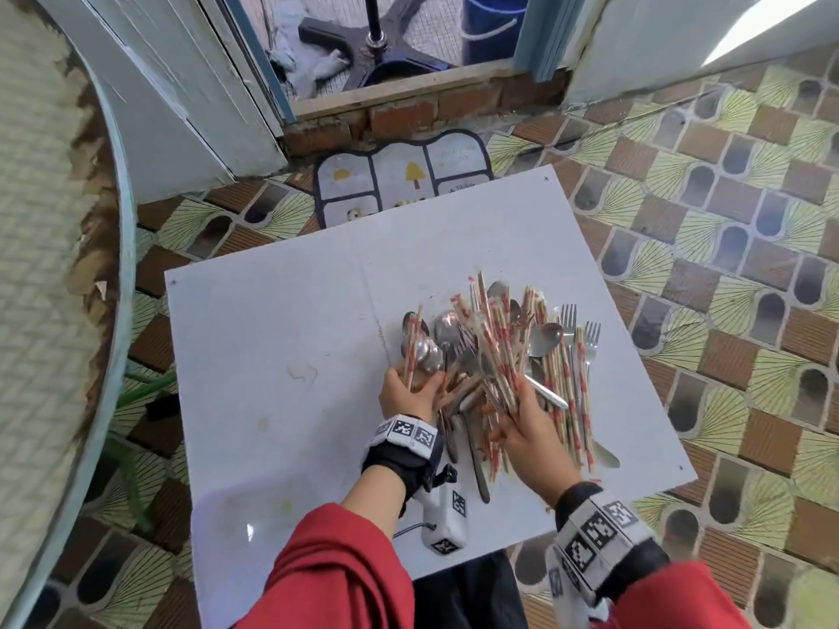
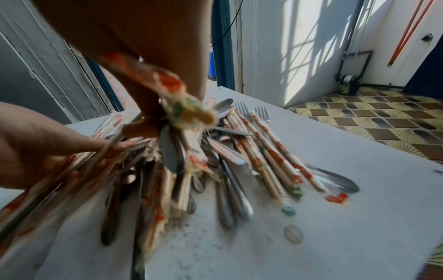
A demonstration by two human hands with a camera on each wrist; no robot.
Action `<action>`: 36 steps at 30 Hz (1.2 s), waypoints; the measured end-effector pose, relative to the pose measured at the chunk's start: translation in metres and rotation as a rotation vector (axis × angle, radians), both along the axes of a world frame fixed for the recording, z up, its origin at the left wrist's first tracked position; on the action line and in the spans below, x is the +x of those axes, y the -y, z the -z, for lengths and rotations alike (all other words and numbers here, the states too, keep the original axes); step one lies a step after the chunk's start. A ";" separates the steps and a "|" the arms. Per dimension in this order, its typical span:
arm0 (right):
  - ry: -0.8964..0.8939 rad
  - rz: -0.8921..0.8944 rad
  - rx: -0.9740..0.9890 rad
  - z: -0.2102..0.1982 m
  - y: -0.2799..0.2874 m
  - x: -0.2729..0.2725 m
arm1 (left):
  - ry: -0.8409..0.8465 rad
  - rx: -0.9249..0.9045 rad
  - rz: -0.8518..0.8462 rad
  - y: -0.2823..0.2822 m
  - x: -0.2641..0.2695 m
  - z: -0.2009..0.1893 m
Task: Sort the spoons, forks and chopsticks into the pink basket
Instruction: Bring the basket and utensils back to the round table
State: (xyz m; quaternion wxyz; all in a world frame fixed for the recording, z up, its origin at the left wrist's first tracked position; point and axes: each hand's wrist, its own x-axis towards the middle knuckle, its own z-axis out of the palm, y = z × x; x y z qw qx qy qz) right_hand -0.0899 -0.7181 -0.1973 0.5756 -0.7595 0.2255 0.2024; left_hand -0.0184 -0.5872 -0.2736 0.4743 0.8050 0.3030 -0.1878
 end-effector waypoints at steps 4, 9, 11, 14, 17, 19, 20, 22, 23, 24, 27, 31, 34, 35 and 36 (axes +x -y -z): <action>0.021 0.020 -0.087 0.006 0.005 -0.016 | -0.009 0.023 0.044 0.003 -0.002 0.000; 0.106 0.014 -0.401 -0.006 -0.007 -0.005 | 0.057 0.088 0.068 -0.010 -0.003 -0.012; 0.135 -0.093 -0.605 -0.018 -0.009 0.005 | 0.088 0.072 0.039 -0.017 0.000 -0.021; 0.042 -0.129 -0.739 -0.040 -0.009 0.020 | 0.132 0.097 -0.014 -0.026 0.005 -0.038; -0.075 0.004 -0.750 -0.058 -0.007 0.027 | 0.186 0.125 -0.008 -0.029 0.008 -0.057; -0.138 0.070 -0.753 -0.068 -0.005 0.026 | 0.205 0.159 0.024 -0.030 0.009 -0.075; -0.157 0.076 -0.750 -0.073 -0.005 0.024 | 0.216 0.178 0.034 -0.031 0.009 -0.086; -0.157 0.050 -0.752 -0.082 -0.005 0.018 | 0.252 0.201 0.025 -0.035 0.007 -0.107; -0.155 0.048 -0.754 -0.087 -0.006 0.016 | 0.270 0.205 0.015 -0.039 0.006 -0.116; -0.154 0.052 -0.751 -0.092 -0.008 0.014 | 0.289 0.202 -0.002 -0.043 0.005 -0.126; -0.120 0.127 -0.719 -0.105 -0.012 0.009 | 0.361 0.188 -0.049 -0.061 -0.002 -0.149; -0.013 0.256 -0.630 -0.124 -0.017 0.006 | 0.514 0.070 -0.112 -0.088 -0.015 -0.178; 0.088 0.323 -0.526 -0.137 -0.026 0.006 | 0.528 -0.099 -0.177 -0.101 -0.023 -0.199; 0.109 0.331 -0.488 -0.137 -0.030 0.006 | 0.519 -0.141 -0.198 -0.104 -0.025 -0.203; 0.121 0.313 -0.450 -0.137 -0.036 0.006 | 0.516 -0.183 -0.222 -0.105 -0.027 -0.209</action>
